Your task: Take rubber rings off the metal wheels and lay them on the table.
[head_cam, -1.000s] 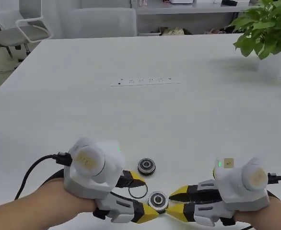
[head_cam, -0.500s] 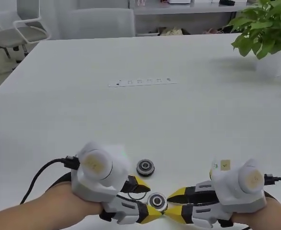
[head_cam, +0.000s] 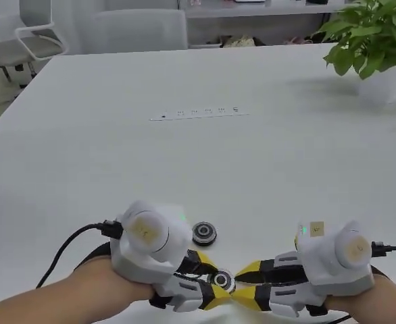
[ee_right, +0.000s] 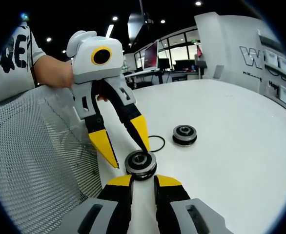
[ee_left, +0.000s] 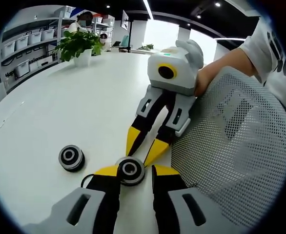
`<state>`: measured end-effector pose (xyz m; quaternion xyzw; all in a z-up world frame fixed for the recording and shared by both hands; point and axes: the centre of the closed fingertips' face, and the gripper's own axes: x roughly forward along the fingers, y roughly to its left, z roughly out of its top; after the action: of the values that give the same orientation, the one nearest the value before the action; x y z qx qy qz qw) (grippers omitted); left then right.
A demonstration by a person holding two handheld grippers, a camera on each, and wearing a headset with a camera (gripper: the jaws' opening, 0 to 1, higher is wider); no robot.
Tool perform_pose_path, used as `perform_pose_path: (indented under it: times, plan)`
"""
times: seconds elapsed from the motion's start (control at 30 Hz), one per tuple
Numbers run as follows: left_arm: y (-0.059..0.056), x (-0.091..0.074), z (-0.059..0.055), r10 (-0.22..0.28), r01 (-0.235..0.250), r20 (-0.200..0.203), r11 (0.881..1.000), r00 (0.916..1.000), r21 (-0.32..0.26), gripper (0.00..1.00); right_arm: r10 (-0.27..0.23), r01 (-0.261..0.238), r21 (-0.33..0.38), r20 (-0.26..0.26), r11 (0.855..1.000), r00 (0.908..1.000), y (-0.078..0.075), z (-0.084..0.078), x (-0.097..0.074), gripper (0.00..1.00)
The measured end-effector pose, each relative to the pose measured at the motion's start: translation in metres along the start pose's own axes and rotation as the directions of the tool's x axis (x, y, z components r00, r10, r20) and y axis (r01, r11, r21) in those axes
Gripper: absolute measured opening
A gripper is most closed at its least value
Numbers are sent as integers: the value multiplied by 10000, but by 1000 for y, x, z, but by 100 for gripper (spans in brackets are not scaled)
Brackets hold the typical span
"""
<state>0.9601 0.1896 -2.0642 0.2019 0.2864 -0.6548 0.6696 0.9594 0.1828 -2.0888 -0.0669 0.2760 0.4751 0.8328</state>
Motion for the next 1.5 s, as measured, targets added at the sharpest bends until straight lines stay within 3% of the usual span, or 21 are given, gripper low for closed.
perform_pose_path:
  times: [0.33, 0.67, 1.0, 1.03, 1.07, 1.13, 1.17, 1.2, 1.23, 1.43, 1.5]
  plan:
    - [4, 2, -1, 148, -148, 25, 9999, 9999, -61, 15, -12, 12, -9, 14, 10000, 10000, 0, 0, 0, 14]
    - [8, 2, -3, 572, -568, -16, 9938, 9984, 954, 9, 3, -3, 4, 56, 10000, 10000, 0, 0, 0, 14]
    - [8, 2, -3, 717, -716, 32, 9921, 9974, 1029, 9, 82, -83, 162, 41, 9998, 10000, 1, 0, 2, 12]
    - [10, 0, -9, 926, -897, -215, 9899, 9955, 1097, 8, 86, -86, 179, 22, 9998, 10000, 1, 0, 2, 12]
    - [8, 3, -2, 755, -757, 73, 9875, 9971, 1379, 8, 89, -89, 174, 3, 9998, 10000, 1, 0, 3, 12]
    - [8, 2, -4, 832, -826, 2, 9897, 9965, 1166, 8, 79, -79, 68, -91, 9999, 9999, 1, 0, 3, 11]
    - [8, 2, -4, 845, -841, 11, 9896, 9964, 1170, 8, 45, -63, -555, -323, 9984, 9995, 1, -1, 2, 8]
    - [8, 2, -4, 868, -866, 26, 9895, 9962, 1155, 8, 31, -64, -701, -471, 9975, 9989, 2, -3, 1, 5]
    - [8, 2, -4, 880, -878, 31, 9894, 9961, 1154, 8, 10, -44, -641, -537, 9979, 9986, 3, -4, 1, 0]
    - [8, 2, -4, 913, -913, 52, 9890, 9958, 1168, 8, 92, -97, -85, -538, 9999, 9985, 1, -3, 0, 0]
    - [7, 2, -4, 924, -924, 58, 9888, 9957, 1168, 8, 125, -100, 544, -460, 9985, 9989, 1, -3, -1, 0]
